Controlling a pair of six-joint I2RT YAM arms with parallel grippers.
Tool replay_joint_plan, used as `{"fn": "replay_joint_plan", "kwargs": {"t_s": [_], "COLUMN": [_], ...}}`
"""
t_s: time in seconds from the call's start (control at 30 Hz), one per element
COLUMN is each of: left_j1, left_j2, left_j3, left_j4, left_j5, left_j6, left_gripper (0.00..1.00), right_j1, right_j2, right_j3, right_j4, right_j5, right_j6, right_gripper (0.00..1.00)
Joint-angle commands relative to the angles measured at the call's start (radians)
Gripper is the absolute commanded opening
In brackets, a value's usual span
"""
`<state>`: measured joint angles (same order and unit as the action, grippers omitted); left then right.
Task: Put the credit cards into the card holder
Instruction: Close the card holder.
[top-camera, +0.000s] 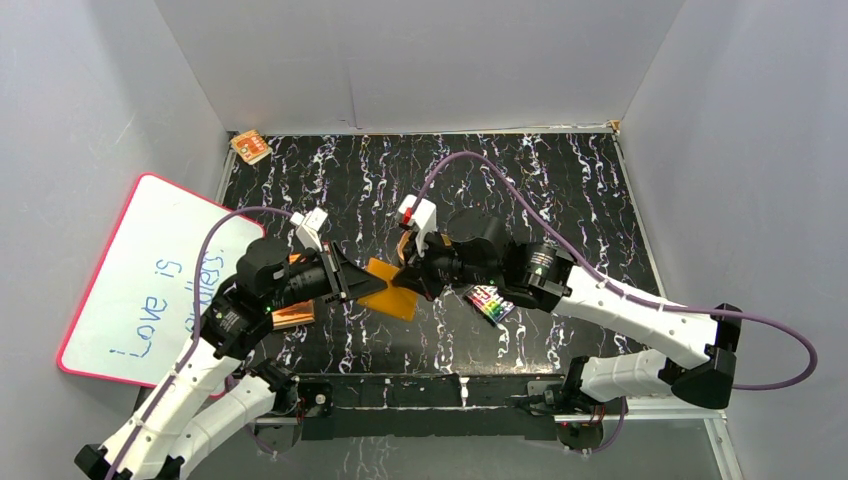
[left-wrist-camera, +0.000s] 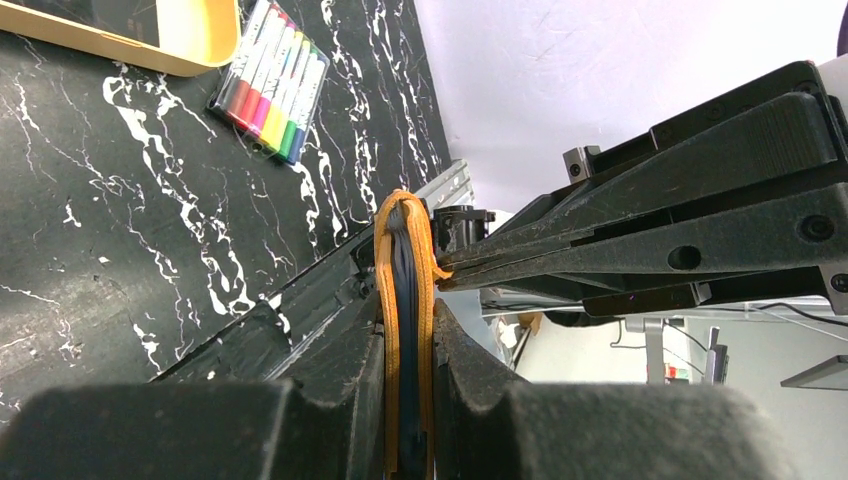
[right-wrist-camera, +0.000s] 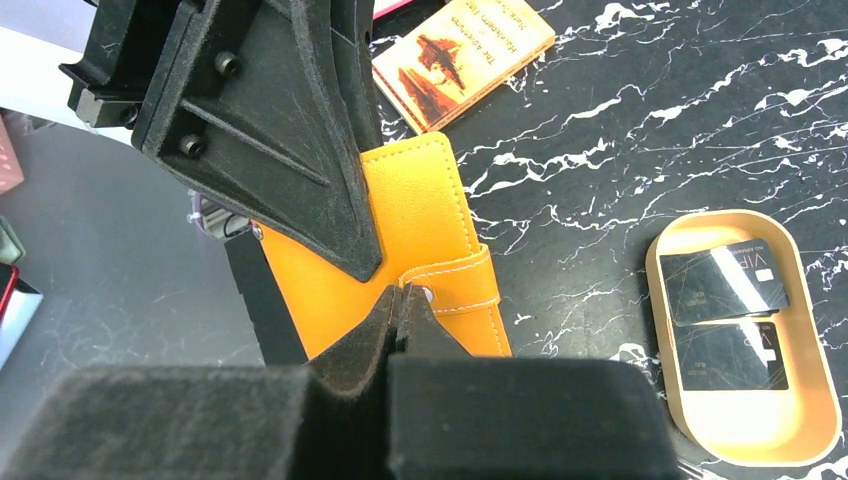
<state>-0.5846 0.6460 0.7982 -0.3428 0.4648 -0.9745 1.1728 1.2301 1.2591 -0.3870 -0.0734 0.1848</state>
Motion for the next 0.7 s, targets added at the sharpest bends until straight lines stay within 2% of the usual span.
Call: {"fn": "replay_joint_plan", "kwargs": {"t_s": [0.0,0.07,0.1,0.23,0.4,0.67], "left_j1": [-0.004,-0.004,-0.004,-0.004,-0.004,-0.004], "left_j2": [-0.029,-0.030,-0.030,-0.030,-0.031,-0.063], "left_j3": [0.085,0.083,0.081,0.078,0.074,0.061], "left_j4": [0.169,0.165,0.163,0.159,0.156,0.145], "left_j5": [0.038,0.035,0.034,0.030,0.029,0.052], "left_j6": [-0.009,-0.007,-0.008,-0.005,-0.002,0.050], "left_gripper": [0.00,0.00,0.00,0.00,0.00,0.00], "right_j1": [0.028,0.028,0.028,0.027,0.027,0.001], "right_j2": [-0.012,-0.017,-0.020,-0.031,-0.049,-0.159], "right_j3": [-0.018,-0.017,-0.017,-0.014,0.005,0.022], "right_j4": [-0.041,-0.038,-0.035,-0.025,-0.019,0.020], "right_j5": [-0.060,-0.067,-0.073,-0.095,-0.123,0.000], "right_j6": [0.039,0.041,0.042,0.045,0.056,0.101], "right_gripper": [0.00,0.00,0.03,0.31,0.53,0.61]}}
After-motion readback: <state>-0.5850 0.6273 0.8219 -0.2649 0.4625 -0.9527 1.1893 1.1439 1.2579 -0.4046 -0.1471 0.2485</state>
